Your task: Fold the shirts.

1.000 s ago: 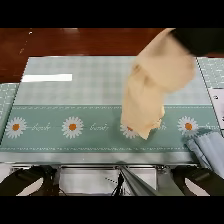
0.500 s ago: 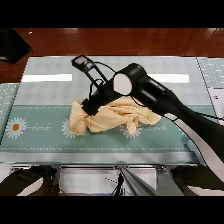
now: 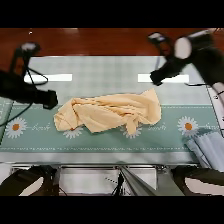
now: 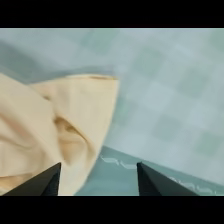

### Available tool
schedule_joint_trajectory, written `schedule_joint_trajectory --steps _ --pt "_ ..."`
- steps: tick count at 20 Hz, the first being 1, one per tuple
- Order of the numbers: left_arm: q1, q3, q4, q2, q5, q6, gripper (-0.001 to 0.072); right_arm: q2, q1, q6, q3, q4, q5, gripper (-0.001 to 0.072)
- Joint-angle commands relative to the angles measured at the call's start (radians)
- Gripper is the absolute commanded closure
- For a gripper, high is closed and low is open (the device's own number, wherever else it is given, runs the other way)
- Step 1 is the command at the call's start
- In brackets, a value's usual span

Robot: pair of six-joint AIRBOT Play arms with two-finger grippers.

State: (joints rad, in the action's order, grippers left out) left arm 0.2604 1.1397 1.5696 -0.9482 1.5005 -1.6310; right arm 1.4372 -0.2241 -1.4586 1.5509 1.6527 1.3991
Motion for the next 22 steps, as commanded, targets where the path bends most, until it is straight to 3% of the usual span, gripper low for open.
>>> schedule_joint_trajectory --steps 1,5,8,13,18,20,21,22 --pt "-0.166 -0.304 -0.174 0.077 -0.106 0.071 0.0008 -0.011 0.356 0.067 -0.058 -0.265 0.072 0.0162" --pt "-0.509 -0.466 -0.397 0.067 -0.128 0.265 0.0000 -0.011 0.634 0.156 -0.188 -0.575 0.038 0.0162" --pt "-0.666 -0.529 -0.475 0.002 -0.165 0.338 0.0000 -0.011 0.716 0.190 -0.254 -0.634 0.012 0.0163" --pt "-0.645 -0.551 -0.488 -0.206 -0.238 0.341 0.0001 -0.011 0.719 0.212 -0.280 -0.648 -0.013 0.0162" --pt "-0.625 -0.549 -0.694 -0.363 -0.412 0.374 0.0043 -0.012 0.719 0.219 -0.280 -0.658 -0.007 0.0163" --pt "-0.625 -0.549 -0.733 -0.394 -0.438 0.374 0.0474 -0.012 0.719 0.218 -0.280 -0.656 -0.002 0.0163" --pt "-0.626 -0.549 -0.733 -0.398 -0.434 0.375 0.0613 -0.011 0.719 0.219 -0.280 -0.649 0.006 0.0163" --pt "-0.626 -0.549 -0.732 -0.397 -0.417 0.395 0.0678 -0.011 0.719 0.220 -0.283 -0.625 0.013 0.0163"
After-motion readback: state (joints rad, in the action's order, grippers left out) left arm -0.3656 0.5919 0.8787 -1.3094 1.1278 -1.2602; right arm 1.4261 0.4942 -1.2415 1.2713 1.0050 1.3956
